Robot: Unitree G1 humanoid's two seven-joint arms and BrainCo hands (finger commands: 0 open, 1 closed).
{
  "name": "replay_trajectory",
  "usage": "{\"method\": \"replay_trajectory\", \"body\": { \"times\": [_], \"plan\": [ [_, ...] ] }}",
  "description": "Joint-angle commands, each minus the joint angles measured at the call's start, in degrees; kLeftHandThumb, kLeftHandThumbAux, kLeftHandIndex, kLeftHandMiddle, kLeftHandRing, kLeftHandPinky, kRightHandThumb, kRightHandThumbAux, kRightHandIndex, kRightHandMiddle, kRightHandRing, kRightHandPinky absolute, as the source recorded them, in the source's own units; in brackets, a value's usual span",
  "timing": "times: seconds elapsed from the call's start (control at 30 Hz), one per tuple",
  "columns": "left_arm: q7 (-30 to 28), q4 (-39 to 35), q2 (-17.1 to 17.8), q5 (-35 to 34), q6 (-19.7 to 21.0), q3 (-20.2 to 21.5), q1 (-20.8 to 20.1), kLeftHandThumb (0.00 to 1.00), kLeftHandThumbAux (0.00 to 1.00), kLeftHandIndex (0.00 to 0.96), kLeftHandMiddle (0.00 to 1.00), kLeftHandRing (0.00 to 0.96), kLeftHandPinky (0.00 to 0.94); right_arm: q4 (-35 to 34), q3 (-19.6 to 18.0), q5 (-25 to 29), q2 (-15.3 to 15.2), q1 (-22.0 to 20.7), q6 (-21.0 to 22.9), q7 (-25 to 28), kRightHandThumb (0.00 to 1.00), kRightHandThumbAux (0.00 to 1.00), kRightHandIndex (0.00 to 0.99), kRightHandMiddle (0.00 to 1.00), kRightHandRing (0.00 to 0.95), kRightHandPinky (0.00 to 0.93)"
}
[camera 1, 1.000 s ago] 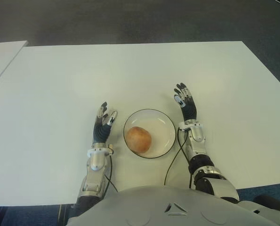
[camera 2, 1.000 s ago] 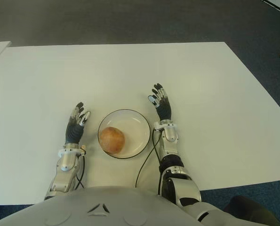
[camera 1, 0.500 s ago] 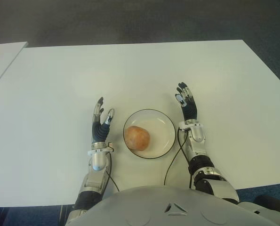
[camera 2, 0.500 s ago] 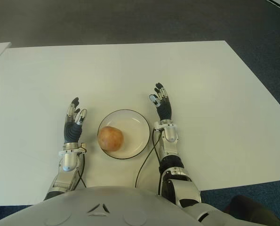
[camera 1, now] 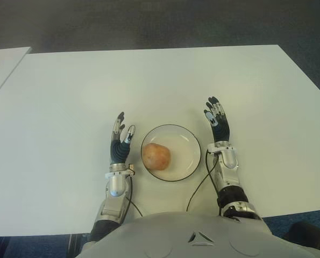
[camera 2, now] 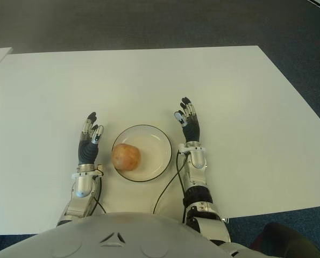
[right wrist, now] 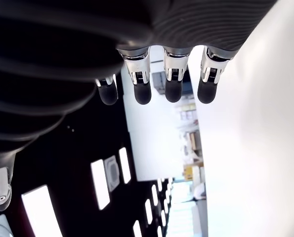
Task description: Put the apples into the plate.
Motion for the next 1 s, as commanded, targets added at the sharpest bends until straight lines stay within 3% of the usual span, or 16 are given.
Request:
{"method": "replay_trajectory", "body": {
  "times": [0.03,0.37,0.5,0.63,1.0],
  "plan": [
    [-0.7,4.1,-1.6,-0.8,1.2,-1.2,3.8,0.000,0.265,0.000,0.000,0.000,0.013,-0.2,0.5,2.3,0.8,9.8,3.7,1.6,0.149,0.506,0.057,0.034,0.000,0.025],
    [-1.0,3.6,-4.2,-3.2,1.1,-2.8,3.9,0.003,0.272,0.000,0.000,0.000,0.039,-5.6,1.6,0.9,-0.9,14.4,4.5,1.9,0.134,0.518,0.028,0.013,0.000,0.002],
    [1.0,-2.5,-5.3,-0.7,2.7,-4.8,8.8,0.004,0.284,0.000,0.000,0.000,0.043,-17.0,1.7,1.4,-3.3,20.3,6.7,3.1,0.140,0.521,0.018,0.003,0.000,0.000],
    [0.7,-10.5,-4.5,-0.7,5.8,-6.2,15.9,0.006,0.311,0.000,0.000,0.000,0.033,-18.1,2.4,0.8,-3.8,20.7,7.3,2.9,0.153,0.528,0.006,0.000,0.000,0.000],
    [2.7,-15.9,-6.1,0.3,13.6,-6.8,19.2,0.000,0.404,0.000,0.000,0.000,0.011,-28.1,4.9,0.5,-7.5,24.6,17.2,3.4,0.164,0.597,0.000,0.000,0.000,0.000]
  ]
}}
